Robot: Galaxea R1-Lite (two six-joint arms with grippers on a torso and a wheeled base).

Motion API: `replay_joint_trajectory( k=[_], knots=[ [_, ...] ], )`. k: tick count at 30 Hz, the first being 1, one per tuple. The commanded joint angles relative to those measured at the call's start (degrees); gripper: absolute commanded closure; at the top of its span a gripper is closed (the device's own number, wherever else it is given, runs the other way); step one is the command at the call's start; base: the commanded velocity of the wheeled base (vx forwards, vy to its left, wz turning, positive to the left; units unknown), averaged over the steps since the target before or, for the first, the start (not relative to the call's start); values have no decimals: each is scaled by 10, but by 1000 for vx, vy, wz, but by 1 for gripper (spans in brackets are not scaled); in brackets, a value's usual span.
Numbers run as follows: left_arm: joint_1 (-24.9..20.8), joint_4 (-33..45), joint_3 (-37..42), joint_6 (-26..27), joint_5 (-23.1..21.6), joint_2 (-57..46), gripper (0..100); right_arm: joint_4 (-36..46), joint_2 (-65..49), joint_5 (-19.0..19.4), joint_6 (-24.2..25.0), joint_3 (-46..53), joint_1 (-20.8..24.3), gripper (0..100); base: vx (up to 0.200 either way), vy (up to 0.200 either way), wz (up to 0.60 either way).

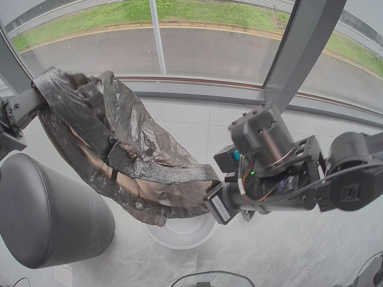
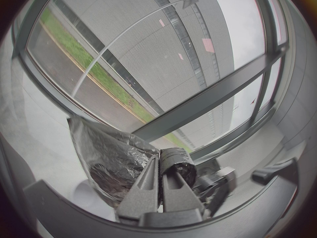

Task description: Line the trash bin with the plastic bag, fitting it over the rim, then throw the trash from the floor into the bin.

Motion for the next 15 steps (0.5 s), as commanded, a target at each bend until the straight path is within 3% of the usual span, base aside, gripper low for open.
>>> replay_joint_trajectory(
  k=[1,4,7,13,15],
  knots=[
    [20,-22,96,243,148,55,100,366,-92,148,40,-226,-90,100,0,0,0],
    [20,-33,111,237,148,44,100,390,-93,161,40,-247,-98,100,0,0,0],
    [12,-24,141,177,125,16,100,458,-99,213,55,-303,-113,100,0,0,0],
    [-8,50,159,70,72,-23,100,558,-77,267,72,-398,-133,100,0,0,0],
    [-10,62,159,58,66,-27,100,571,-73,278,73,-410,-138,100,0,0,0]
  ],
)
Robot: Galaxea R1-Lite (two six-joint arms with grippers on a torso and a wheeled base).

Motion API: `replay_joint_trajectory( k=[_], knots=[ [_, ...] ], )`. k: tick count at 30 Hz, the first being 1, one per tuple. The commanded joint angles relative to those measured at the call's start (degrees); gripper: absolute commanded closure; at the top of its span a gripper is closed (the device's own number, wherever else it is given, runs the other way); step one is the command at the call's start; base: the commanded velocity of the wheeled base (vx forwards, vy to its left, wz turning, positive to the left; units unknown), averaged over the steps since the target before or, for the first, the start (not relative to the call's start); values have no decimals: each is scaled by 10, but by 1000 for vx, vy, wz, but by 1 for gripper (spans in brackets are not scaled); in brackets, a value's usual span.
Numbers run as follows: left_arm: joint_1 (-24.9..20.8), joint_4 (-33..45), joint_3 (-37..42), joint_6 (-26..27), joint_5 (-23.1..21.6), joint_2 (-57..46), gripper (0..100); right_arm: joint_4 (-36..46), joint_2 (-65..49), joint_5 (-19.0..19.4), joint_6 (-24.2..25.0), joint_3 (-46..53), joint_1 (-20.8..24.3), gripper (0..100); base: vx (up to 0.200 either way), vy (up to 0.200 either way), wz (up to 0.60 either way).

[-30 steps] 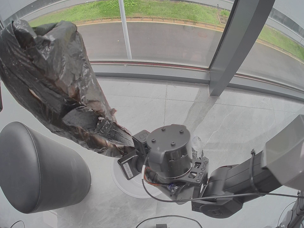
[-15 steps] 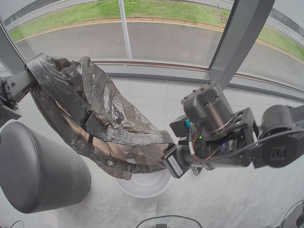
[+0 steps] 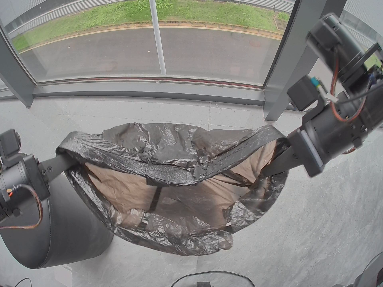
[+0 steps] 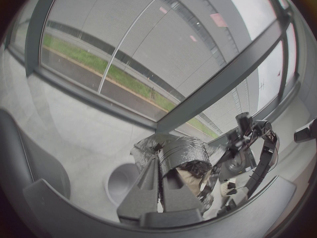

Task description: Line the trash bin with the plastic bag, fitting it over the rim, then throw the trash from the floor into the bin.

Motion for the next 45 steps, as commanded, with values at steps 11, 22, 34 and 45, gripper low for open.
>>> replay_joint_trajectory(
  k=[11,22,34,45],
  knots=[
    [-39,190,42,-108,-90,-83,100,204,84,192,18,-124,-84,100,0,0,0],
    [-29,151,74,-101,-85,-44,100,167,130,190,16,-124,-80,100,0,0,0],
    [-22,113,97,-105,-88,4,100,161,184,191,15,-124,-81,100,0,0,0],
    [-5,38,113,-101,-92,102,100,141,211,191,14,-124,-92,100,0,0,0]
  ],
)
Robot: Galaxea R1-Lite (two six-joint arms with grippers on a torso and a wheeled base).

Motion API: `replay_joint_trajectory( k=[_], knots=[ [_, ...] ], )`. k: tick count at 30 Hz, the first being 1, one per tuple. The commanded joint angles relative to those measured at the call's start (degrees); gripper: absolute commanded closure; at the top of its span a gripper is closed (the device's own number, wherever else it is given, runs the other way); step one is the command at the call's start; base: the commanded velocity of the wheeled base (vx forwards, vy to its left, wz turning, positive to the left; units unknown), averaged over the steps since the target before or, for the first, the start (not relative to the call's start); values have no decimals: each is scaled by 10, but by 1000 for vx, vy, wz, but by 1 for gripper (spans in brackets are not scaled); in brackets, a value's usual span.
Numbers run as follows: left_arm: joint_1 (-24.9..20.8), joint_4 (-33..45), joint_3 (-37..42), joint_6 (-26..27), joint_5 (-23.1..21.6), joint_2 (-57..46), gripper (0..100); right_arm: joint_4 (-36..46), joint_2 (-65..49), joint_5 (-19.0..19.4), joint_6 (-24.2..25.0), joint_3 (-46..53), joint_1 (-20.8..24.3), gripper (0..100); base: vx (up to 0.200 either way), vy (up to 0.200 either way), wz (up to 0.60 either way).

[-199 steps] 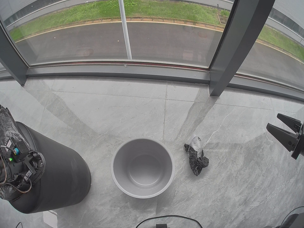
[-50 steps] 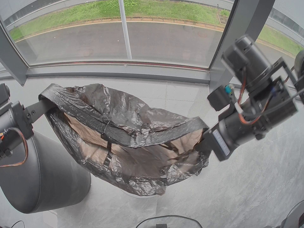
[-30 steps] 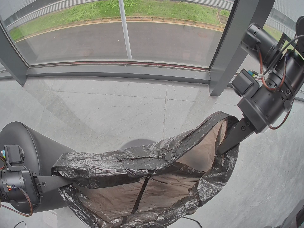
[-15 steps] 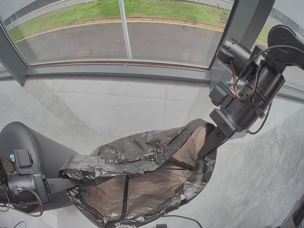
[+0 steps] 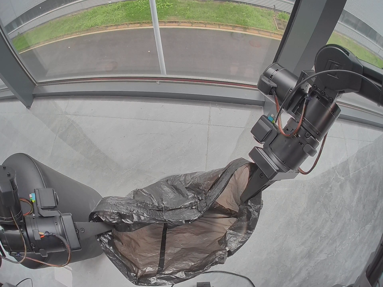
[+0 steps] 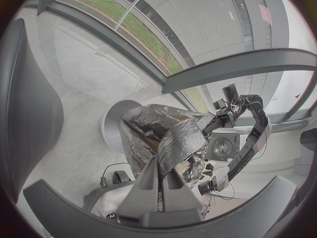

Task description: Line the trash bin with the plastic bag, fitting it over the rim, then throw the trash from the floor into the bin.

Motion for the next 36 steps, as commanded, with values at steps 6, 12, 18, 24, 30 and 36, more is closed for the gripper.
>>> replay_joint_trajectory(
  k=[6,12,18,24,30,36],
  knots=[
    [38,-119,27,6,-3,138,100,-33,47,-8,-2,0,-14,100,0,0,0],
    [52,-151,26,7,-24,178,100,-52,72,-16,-14,0,-13,100,0,0,0],
    [70,-167,25,28,-30,218,100,-110,81,-16,-15,21,-12,100,0,0,0],
    [85,-171,20,34,-31,246,100,-170,86,-17,-12,58,-10,100,0,0,0],
    [110,-203,19,34,-51,272,100,-232,93,-17,-7,104,0,100,0,0,0],
    [126,-218,17,34,-53,297,100,-245,117,-17,-5,105,3,100,0,0,0]
  ],
)
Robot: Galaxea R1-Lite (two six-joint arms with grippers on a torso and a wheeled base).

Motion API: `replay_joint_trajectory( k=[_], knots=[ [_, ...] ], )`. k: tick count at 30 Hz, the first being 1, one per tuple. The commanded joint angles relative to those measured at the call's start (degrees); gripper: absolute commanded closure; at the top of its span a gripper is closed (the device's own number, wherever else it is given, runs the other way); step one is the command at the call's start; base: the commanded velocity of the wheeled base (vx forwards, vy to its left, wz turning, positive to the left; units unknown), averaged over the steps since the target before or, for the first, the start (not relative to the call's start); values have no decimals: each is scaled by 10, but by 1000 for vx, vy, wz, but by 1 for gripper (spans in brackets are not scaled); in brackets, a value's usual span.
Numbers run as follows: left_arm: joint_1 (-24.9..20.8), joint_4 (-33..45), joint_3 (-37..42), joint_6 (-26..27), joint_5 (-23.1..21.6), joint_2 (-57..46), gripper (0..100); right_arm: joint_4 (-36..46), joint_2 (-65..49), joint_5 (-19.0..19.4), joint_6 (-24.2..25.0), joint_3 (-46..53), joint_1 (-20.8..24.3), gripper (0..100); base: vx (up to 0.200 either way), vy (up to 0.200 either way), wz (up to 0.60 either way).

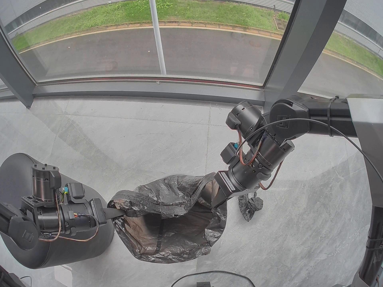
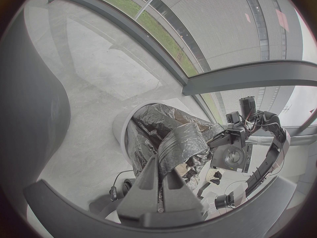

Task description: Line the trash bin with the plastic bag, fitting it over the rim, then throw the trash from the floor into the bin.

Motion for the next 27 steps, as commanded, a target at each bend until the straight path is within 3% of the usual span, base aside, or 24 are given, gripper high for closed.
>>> replay_joint_trajectory(
  k=[1,10,18,27],
  knots=[
    [12,-6,-4,0,-1,32,100,-9,22,0,2,3,4,100,0,0,0],
    [44,-10,-45,0,-20,76,100,-49,43,-2,5,3,5,100,0,0,0],
    [53,-10,-75,0,-20,104,100,-105,69,-51,38,1,18,100,0,0,0],
    [57,-10,-89,-2,-20,119,100,-108,75,-56,41,3,19,100,0,0,0]
  ],
)
